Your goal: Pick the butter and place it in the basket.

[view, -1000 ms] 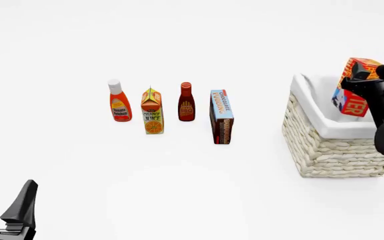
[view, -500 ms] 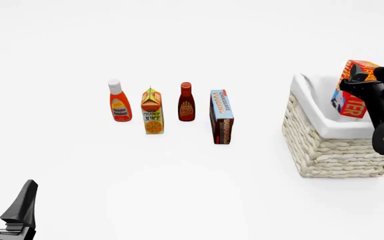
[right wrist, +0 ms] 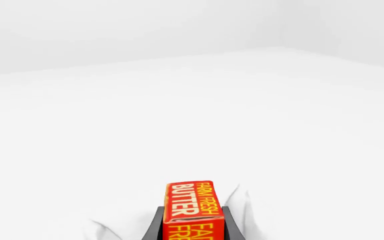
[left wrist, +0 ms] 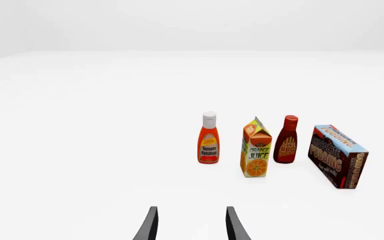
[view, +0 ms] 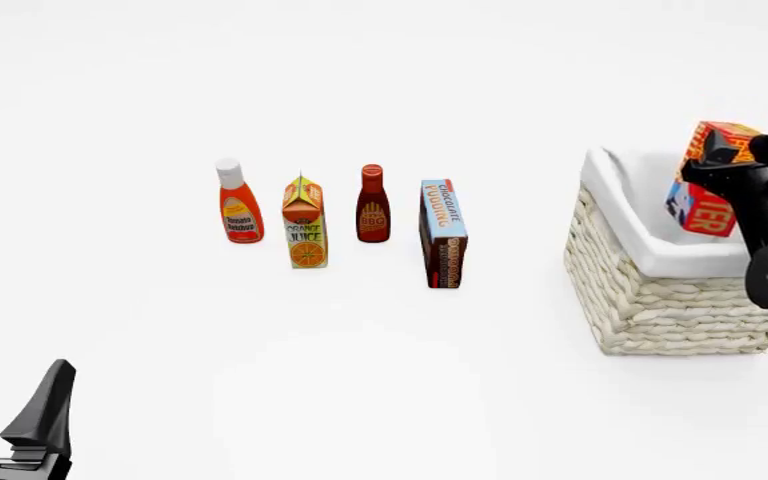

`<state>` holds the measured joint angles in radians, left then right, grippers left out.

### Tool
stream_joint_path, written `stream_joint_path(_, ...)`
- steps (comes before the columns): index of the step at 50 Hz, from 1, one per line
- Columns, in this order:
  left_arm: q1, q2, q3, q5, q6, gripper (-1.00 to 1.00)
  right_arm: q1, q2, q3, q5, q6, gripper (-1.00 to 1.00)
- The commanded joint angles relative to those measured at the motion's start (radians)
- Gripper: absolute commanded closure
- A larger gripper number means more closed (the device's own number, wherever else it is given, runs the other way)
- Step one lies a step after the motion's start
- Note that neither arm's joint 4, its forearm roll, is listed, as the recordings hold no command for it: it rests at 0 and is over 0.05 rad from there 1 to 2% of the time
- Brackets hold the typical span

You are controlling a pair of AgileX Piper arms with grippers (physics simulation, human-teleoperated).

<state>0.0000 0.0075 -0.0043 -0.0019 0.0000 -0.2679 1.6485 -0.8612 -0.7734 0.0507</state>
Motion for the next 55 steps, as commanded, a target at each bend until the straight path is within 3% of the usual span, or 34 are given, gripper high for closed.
stream_joint_path(1, 0.0, 0.0, 0.0, 0.0, 0.0, -1.0, -0.008, -0.008, -0.015, -0.008, 0.02, 1.0)
stream_joint_path(55, 0.0, 0.0, 0.0, 0.0, 0.0, -1.0, 0.004, 0.045, -0.039, -0.02, 0.005, 1.0)
